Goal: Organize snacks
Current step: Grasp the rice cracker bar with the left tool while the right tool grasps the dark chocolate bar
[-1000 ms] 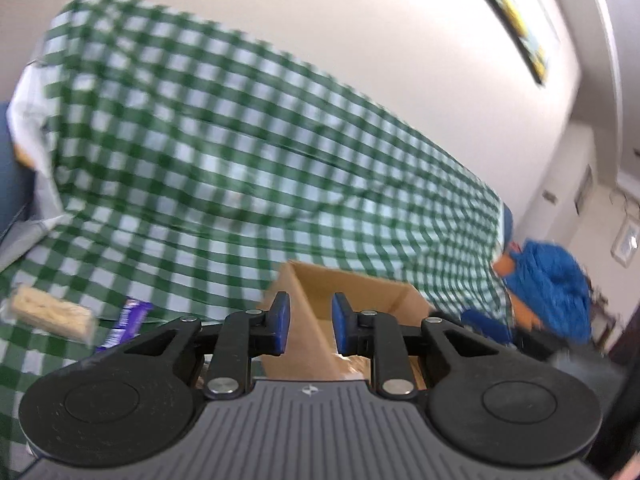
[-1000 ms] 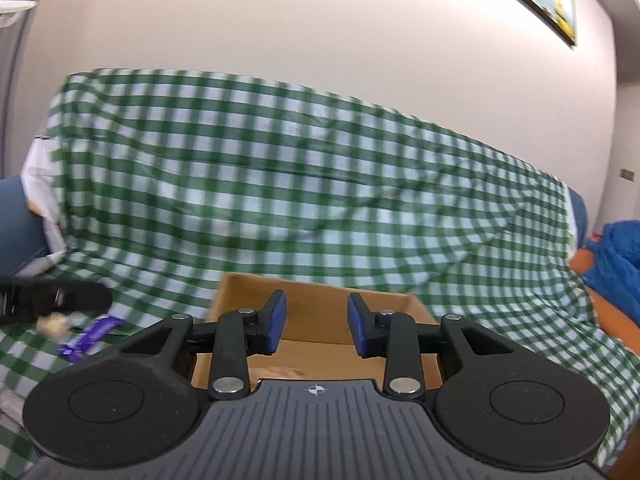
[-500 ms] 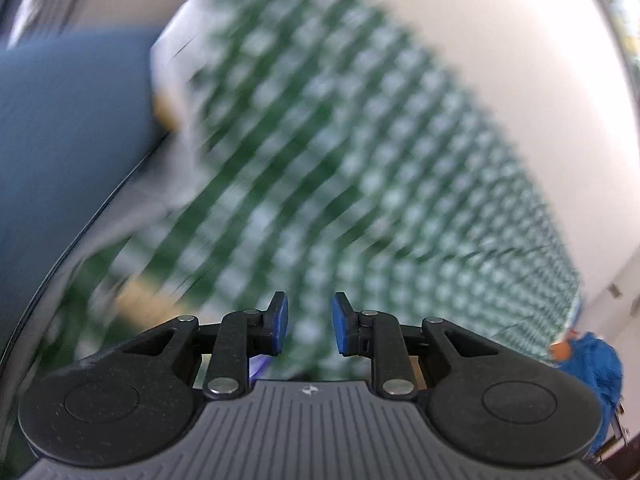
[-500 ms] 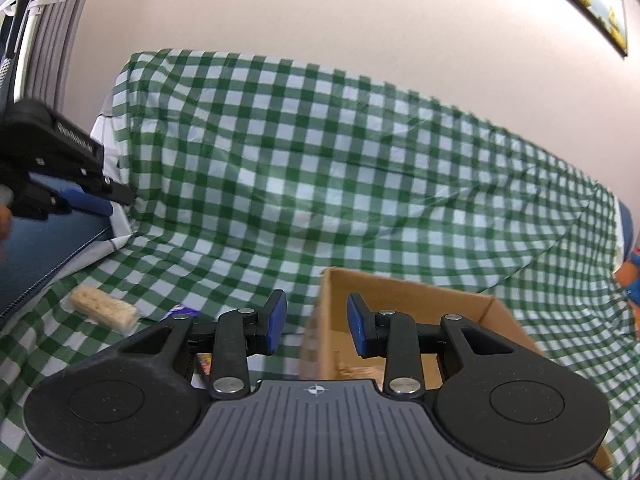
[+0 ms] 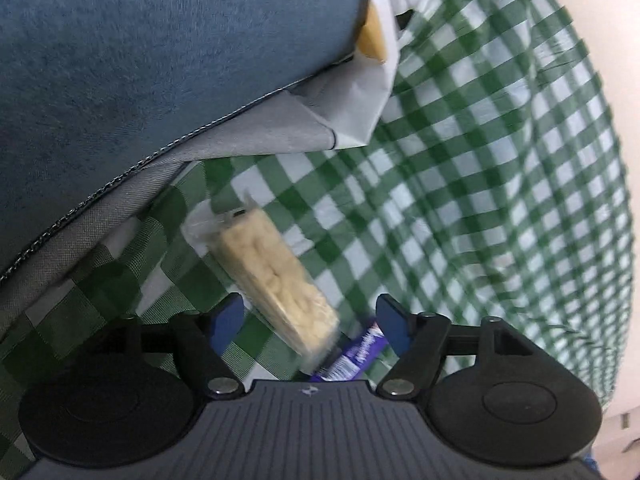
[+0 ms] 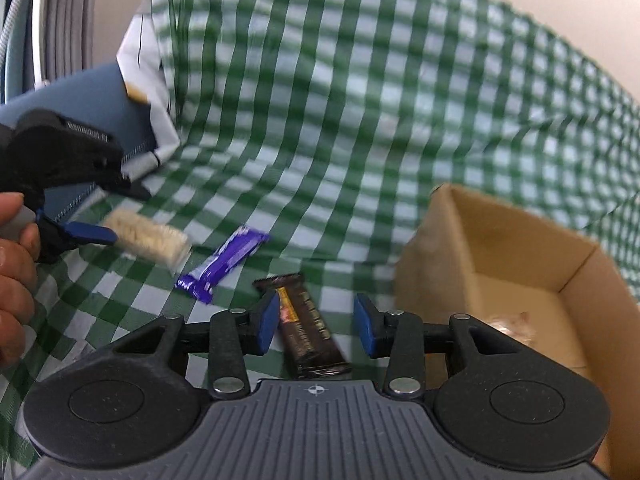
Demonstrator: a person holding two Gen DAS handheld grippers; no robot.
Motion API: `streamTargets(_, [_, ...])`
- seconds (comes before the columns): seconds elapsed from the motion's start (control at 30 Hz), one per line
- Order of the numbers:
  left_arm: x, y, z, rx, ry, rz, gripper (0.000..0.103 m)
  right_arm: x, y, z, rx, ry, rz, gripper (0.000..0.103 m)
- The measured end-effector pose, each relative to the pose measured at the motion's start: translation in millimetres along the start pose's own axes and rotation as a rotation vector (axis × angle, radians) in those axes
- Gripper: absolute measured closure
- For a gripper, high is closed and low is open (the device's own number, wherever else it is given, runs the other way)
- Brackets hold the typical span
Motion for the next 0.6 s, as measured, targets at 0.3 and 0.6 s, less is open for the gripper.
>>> streamTargets(0.3, [35.5,-9.2,-5.3,0.007,-0.047,0.149,0.018,69.1,-4.1,-3.0,0.044,0.151,-0.067,0.033])
streamTargets(0.6, [63.4,-45.8,-15.8,0.273,-0.092,0.361,0.018,104.6,-6.7,-11.5,0.040,0.264,-0.068,0.025])
Point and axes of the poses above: each gripper's, at about its wrist camera, not at the fingertips, and x roughly the way its jaws point, y to its left, z to its top, the point moved 2 cm from there along x, roughly the way its jaws point, and after that the axes turned 6 degrees about x, right-handed, at the moved point
